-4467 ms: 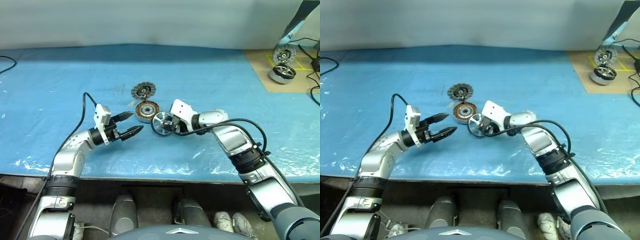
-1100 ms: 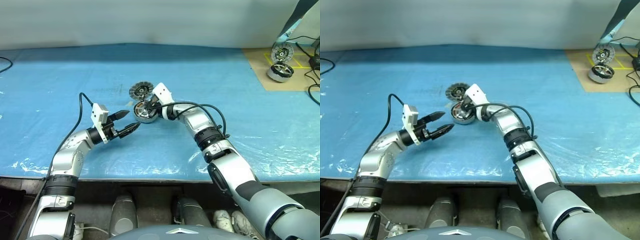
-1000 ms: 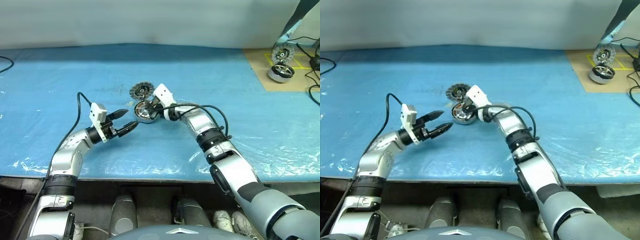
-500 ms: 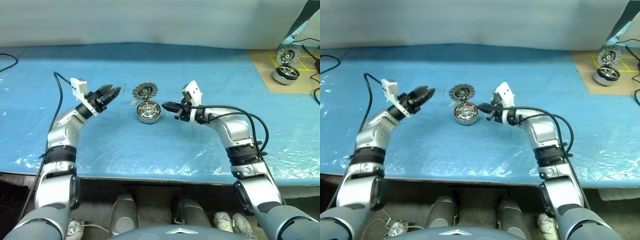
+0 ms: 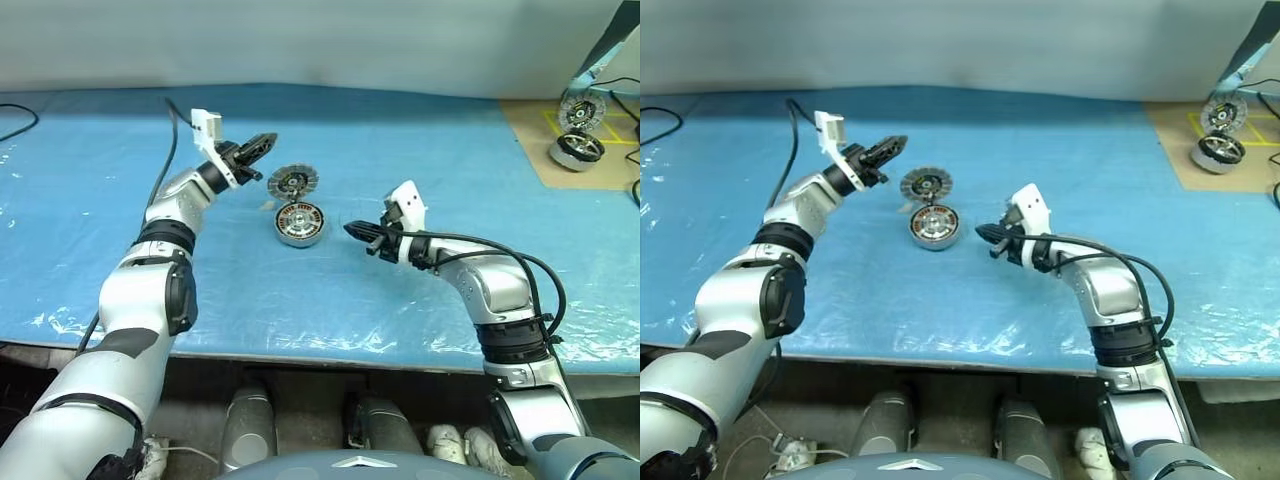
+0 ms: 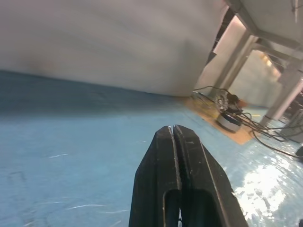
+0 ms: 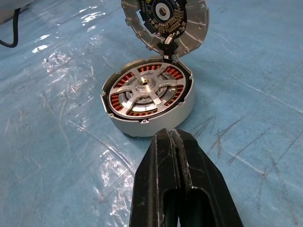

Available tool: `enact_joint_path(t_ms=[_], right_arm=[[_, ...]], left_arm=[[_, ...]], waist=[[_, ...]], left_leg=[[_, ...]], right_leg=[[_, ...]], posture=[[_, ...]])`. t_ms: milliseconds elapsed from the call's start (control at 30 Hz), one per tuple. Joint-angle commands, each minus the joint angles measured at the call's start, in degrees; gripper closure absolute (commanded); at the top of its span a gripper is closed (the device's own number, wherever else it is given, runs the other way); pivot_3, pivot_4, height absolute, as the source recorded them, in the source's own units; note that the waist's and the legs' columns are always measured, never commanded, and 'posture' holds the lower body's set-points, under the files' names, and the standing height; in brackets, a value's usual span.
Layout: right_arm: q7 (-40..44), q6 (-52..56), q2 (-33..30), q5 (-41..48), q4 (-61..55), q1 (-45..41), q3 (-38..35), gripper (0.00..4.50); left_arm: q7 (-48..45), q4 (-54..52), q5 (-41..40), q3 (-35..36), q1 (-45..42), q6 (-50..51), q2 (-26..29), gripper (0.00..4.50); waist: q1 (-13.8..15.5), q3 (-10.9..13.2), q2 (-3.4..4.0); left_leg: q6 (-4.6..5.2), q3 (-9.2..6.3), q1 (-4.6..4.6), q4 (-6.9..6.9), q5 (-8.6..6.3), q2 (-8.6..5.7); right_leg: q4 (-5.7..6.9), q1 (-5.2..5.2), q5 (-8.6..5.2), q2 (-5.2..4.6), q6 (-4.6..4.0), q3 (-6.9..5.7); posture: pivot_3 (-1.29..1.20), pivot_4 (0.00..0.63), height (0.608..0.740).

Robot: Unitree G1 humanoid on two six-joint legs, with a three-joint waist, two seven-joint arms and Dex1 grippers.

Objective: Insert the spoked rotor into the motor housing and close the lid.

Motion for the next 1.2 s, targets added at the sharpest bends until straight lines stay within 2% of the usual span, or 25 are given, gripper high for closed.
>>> enact_joint_path(t_ms=[33, 267, 533, 833, 1200], right_arm=[[-0.8, 0.6, -0.9, 1.7, -3.6, 0.6, -1.3, 4.5], [-2.7, 2.1, -2.6, 3.3, -6.4, 2.7, -2.8, 4.5], [-3.6, 3.7, -4.5, 5.3, -8.7, 4.9, -4.4, 4.5], [-4.9, 3.5, -4.3, 5.3, -7.8, 4.0, -3.5, 4.5], [-6.3, 2.6, -3.8, 5.2, -6.7, 3.0, -3.1, 4.5]], left_arm=[[-3.3, 1.5, 3.3, -1.8, -2.5, 1.6, 0.1, 4.41], [-10.5, 2.3, 8.2, -4.7, -2.2, 4.6, 0.9, 4.41], [-24.0, 0.2, 13.8, -10.6, 1.0, 4.0, 1.2, 4.41], [-21.8, 0.6, 19.2, -14.5, 4.9, -2.3, 1.1, 4.41], [-25.3, -0.5, 21.9, -17.3, 7.8, -6.3, 2.5, 4.41]], waist=[[0.0, 0.0, 0.0], [0.1, 0.0, -0.02], [0.2, 0.0, -0.02], [0.2, 0.0, -0.01], [0.2, 0.0, 0.0]], left_leg=[[0.0, -0.02, 0.0, 0.01, 0.0, -0.01], [0.0, -0.06, 0.0, 0.0, 0.0, -0.02], [0.0, -0.06, 0.1, -0.09, 0.0, -0.05], [0.02, -0.14, 0.13, -0.22, 0.01, -0.06], [0.02, -0.14, 0.27, -0.4, 0.01, -0.11]], right_leg=[[-0.01, 0.02, 0.0, -0.01, 0.0, 0.0], [-0.07, 0.1, 0.01, -0.02, 0.02, -0.09], [-0.26, 0.36, 0.01, -0.15, 0.02, -0.3], [-0.59, 0.62, 0.02, -0.25, 0.02, -0.55], [-0.77, 0.76, 0.04, -0.32, 0.06, -0.59]], posture=[[0.0, 0.15, 0.74], [0.0, 0.15, 0.74], [0.0, 0.15, 0.74], [0.0, 0.15, 0.74], [0.0, 0.15, 0.74]])
